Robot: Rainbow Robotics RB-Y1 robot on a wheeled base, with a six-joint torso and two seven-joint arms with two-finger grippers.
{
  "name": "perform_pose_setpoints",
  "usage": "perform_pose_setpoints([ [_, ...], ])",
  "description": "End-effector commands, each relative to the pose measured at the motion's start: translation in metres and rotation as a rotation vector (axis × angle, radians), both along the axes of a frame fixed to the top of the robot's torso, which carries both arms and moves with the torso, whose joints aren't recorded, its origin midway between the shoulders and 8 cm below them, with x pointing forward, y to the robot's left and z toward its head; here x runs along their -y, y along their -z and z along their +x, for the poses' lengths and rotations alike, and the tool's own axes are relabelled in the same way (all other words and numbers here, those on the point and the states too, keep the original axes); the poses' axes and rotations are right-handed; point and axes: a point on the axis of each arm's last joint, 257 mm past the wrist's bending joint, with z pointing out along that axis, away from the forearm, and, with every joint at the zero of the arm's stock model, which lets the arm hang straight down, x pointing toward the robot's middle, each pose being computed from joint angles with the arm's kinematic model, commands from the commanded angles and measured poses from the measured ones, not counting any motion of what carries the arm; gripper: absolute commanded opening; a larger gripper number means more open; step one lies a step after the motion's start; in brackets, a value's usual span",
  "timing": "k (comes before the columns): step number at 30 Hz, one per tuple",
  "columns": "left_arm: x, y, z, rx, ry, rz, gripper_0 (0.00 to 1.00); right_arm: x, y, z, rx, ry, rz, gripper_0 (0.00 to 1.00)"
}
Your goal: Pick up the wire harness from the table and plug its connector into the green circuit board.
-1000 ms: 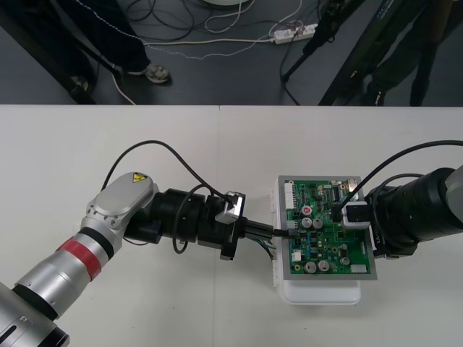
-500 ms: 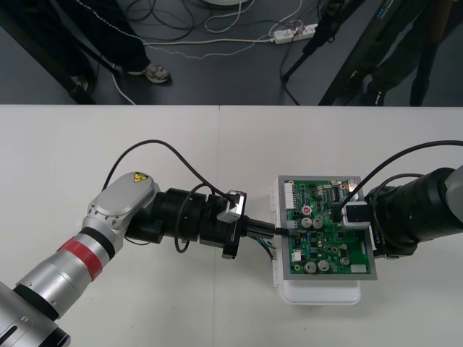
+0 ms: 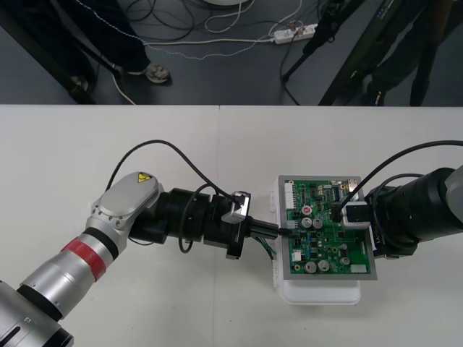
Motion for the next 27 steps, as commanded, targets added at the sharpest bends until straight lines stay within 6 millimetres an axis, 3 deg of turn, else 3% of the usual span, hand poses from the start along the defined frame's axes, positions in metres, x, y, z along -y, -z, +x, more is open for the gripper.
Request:
perform_pose_setpoints([
  [1, 0.032, -0.015, -0.012, 0.085, 0.031, -0.054, 0.0, -0.021, -0.015, 0.005, 0.052, -0.095, -0.001, 1.0],
  [17, 0.027, -0.012, -0.009, 0.082, 0.022, -0.041, 0.01, -0.021, -0.015, 0.005, 0.051, -0.096, -0.002, 1.0],
  [19, 0.025, -0.011, -0.008, 0.085, 0.02, -0.037, 0.16, -0.021, -0.015, 0.005, 0.051, -0.096, -0.002, 1.0],
  [21, 0.022, -0.01, -0.007, 0.082, 0.018, -0.034, 0.62, -0.02, -0.015, 0.006, 0.054, -0.096, -0.003, 1.0],
  [22, 0.022, -0.01, -0.007, 0.082, 0.017, -0.034, 0.71, -0.02, -0.015, 0.006, 0.054, -0.096, -0.003, 1.0],
  [23, 0.02, -0.009, -0.006, 0.083, 0.016, -0.031, 0.89, -0.02, -0.015, 0.005, 0.052, -0.096, -0.003, 1.0],
  [24, 0.018, -0.009, -0.005, 0.083, 0.014, -0.028, 1.0, -0.02, -0.015, 0.005, 0.052, -0.096, -0.003, 1.0],
  [27, 0.012, -0.007, -0.004, 0.078, 0.012, -0.021, 1.0, -0.02, -0.015, 0.005, 0.052, -0.096, -0.003, 1.0],
])
